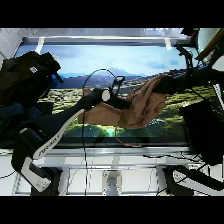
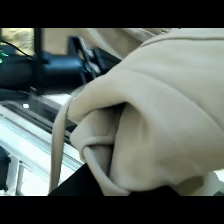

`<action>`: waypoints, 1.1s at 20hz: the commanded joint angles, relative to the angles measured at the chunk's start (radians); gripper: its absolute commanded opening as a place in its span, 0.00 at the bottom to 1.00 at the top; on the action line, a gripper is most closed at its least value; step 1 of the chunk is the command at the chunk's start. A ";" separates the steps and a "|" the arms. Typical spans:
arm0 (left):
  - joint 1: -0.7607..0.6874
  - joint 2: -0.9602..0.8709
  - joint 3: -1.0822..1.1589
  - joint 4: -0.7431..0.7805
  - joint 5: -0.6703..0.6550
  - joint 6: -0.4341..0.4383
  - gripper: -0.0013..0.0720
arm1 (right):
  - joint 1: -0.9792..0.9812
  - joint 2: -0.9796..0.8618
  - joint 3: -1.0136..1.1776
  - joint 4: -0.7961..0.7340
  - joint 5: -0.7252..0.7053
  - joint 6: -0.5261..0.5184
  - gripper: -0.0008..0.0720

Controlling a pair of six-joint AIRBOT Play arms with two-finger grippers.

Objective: Fold the clothes and pants, and hang the long-sleeved shirts on hangers.

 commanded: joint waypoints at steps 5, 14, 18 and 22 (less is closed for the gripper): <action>0.333 0.225 0.000 0.010 -0.116 0.040 0.03 | 0.257 -0.117 0.009 -0.075 -0.163 0.201 0.05; 0.595 0.378 -0.001 0.011 -0.246 0.119 0.03 | 0.657 -0.336 0.025 0.016 -0.547 0.272 0.05; 0.598 0.378 -0.002 0.024 -0.256 0.138 0.03 | 0.731 -0.426 0.143 0.063 -0.642 0.272 0.05; 0.598 0.378 -0.002 0.025 -0.264 0.138 0.03 | 0.766 -0.515 0.272 0.068 -0.679 0.270 0.51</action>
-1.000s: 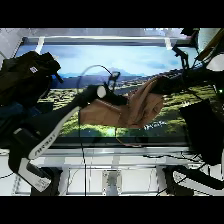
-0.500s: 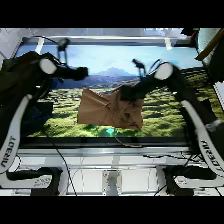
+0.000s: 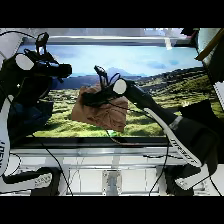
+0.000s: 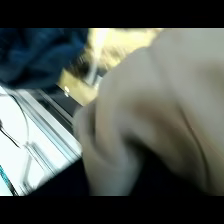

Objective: Fold the clothes and pants, and hang the long-sleeved shirts on hangers.

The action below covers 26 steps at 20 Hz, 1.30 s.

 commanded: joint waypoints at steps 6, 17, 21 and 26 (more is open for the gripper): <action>0.005 0.002 0.000 0.003 -0.028 0.008 0.03 | -0.051 -0.054 0.227 -0.259 0.290 -0.013 0.52; 0.005 0.002 0.000 0.026 -0.061 0.007 0.03 | -0.394 0.418 -0.592 -0.526 -0.079 0.245 0.55; 0.005 0.002 0.000 0.026 -0.063 0.007 0.03 | -0.474 0.394 -0.962 0.237 -0.300 -0.031 0.54; 0.005 0.002 0.000 0.026 -0.072 0.008 0.03 | -0.686 0.252 -0.908 0.871 0.037 -0.628 0.97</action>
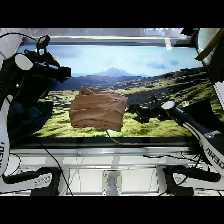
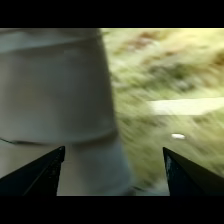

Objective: Fold the clothes and pants, and hang the long-sleeved shirts on hangers.

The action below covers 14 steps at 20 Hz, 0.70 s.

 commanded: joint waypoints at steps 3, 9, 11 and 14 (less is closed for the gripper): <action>0.001 0.000 0.000 0.002 -0.008 0.000 0.03 | -0.111 -0.082 0.031 0.308 0.127 -0.283 0.97; 0.001 0.000 0.000 0.002 -0.008 0.000 0.03 | -0.088 -0.235 0.057 0.306 0.191 -0.309 0.95; 0.001 0.000 0.000 0.002 -0.008 0.000 0.03 | -0.062 -0.264 0.057 0.308 0.190 -0.315 0.95; 0.001 0.000 0.000 0.002 -0.008 0.000 0.03 | -0.027 -0.310 0.057 0.378 0.199 -0.380 0.94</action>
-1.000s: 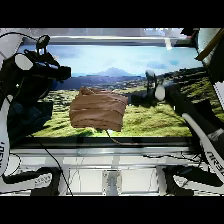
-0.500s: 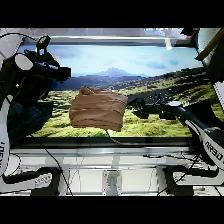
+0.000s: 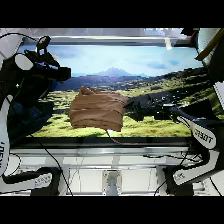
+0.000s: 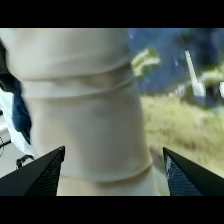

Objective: Fold the clothes and pants, and hang the long-sleeved shirts on hangers.

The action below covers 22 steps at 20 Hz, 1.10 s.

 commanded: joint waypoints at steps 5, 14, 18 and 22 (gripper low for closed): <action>0.001 0.001 0.000 0.000 0.000 0.000 0.03 | 0.095 -0.108 0.074 0.143 0.025 -0.111 0.92; 0.001 0.001 0.000 0.001 -0.002 0.000 0.03 | 0.239 -0.221 0.257 0.086 0.105 -0.084 0.17; 0.001 0.001 0.000 0.008 -0.002 0.000 0.03 | 0.182 -0.195 0.256 0.106 0.210 -0.082 0.05; 0.001 0.001 0.000 0.008 -0.003 0.000 0.03 | 0.014 -0.069 0.256 0.069 0.212 -0.075 0.05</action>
